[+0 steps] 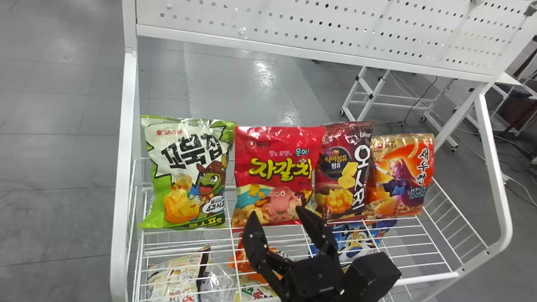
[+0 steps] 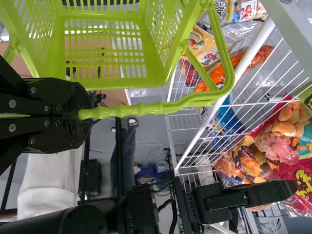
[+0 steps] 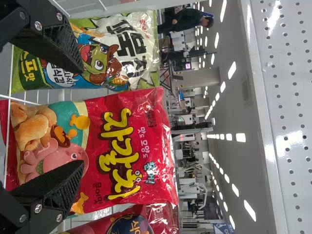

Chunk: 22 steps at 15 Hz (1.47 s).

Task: Hold basket handle with left hand then pick Gkobukchip with right hand and place into basket

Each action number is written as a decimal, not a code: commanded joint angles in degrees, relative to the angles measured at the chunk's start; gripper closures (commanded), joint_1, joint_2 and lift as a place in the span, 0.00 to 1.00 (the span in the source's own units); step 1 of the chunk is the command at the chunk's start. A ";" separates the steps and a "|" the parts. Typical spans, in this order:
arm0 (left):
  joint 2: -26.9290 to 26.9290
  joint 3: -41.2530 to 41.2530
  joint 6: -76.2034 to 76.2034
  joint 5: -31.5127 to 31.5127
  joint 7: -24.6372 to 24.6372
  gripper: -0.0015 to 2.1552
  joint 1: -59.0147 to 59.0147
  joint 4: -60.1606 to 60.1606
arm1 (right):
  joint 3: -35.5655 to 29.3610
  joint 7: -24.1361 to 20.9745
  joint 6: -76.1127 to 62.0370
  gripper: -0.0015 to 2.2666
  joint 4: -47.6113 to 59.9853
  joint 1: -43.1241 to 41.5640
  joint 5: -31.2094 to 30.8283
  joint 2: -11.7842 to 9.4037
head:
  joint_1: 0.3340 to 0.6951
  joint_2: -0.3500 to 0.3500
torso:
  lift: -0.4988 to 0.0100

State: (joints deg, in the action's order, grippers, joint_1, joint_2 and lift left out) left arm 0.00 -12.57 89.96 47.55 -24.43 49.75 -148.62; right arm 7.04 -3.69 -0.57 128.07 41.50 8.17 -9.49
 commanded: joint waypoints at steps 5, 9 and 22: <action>0.15 0.09 0.07 0.00 0.09 0.99 0.00 0.00 | -0.01 0.00 0.00 0.07 -0.01 -0.10 0.00 0.00 | 1.00 0.00 | 0.92; 0.15 0.09 0.07 0.00 0.18 0.99 -0.26 0.00 | -0.01 -0.09 0.00 0.07 -0.01 -0.10 0.00 0.00 | 1.00 0.00 | 0.92; 0.15 0.53 0.07 -0.26 0.09 0.99 -0.53 1.67 | 8.52 -0.62 7.73 0.07 -1.15 -7.75 -3.43 1.49 | 1.00 0.16 | 0.92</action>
State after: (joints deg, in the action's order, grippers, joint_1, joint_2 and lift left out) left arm 0.00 -12.02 89.96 47.37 -24.31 49.22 -147.20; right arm 14.28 -4.23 5.40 127.42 35.58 5.60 -8.38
